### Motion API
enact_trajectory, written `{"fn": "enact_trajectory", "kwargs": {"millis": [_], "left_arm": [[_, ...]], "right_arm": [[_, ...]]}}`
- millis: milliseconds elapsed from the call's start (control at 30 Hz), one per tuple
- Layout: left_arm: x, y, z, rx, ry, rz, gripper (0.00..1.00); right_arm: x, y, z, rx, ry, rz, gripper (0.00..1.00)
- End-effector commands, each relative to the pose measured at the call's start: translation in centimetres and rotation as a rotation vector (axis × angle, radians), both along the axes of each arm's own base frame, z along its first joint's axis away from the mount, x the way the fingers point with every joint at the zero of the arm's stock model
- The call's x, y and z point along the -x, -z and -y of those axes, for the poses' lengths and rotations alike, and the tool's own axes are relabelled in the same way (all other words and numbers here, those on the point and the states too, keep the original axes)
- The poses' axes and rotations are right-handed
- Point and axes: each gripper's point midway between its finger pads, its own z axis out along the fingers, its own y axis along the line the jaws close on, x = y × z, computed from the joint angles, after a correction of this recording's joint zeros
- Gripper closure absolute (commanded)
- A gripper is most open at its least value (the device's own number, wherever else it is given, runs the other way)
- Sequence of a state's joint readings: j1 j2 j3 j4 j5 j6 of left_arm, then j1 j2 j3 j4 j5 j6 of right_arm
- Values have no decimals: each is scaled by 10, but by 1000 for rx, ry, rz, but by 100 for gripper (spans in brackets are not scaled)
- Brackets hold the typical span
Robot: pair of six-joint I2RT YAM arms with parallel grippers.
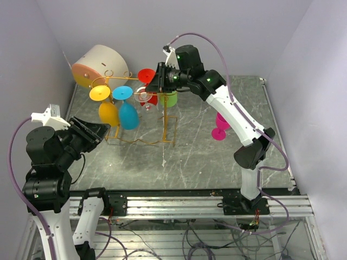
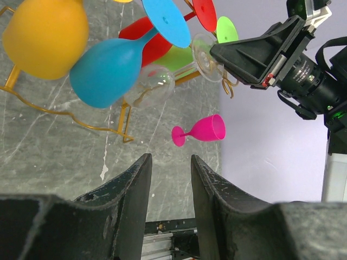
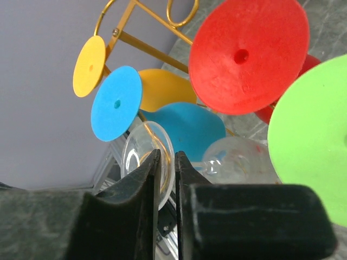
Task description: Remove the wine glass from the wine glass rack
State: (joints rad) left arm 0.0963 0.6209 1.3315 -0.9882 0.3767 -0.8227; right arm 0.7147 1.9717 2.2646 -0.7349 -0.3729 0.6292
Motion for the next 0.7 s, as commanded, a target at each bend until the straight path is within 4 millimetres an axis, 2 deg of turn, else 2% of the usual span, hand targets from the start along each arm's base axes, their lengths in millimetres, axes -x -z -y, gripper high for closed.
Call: {"fn": "enact_trajectory", "kwargs": {"millis": [0, 267, 667], "left_arm": [[1, -5, -2, -11, -8, 18, 54], [2, -6, -1, -6, -8, 17, 55], [5, -9, 1, 15, -6, 22, 55]], "right_arm": [[5, -18, -2, -43, -9, 42, 90], [4, -29, 3, -87, 13, 51, 100], [10, -56, 14, -278, 2, 1, 100]]}}
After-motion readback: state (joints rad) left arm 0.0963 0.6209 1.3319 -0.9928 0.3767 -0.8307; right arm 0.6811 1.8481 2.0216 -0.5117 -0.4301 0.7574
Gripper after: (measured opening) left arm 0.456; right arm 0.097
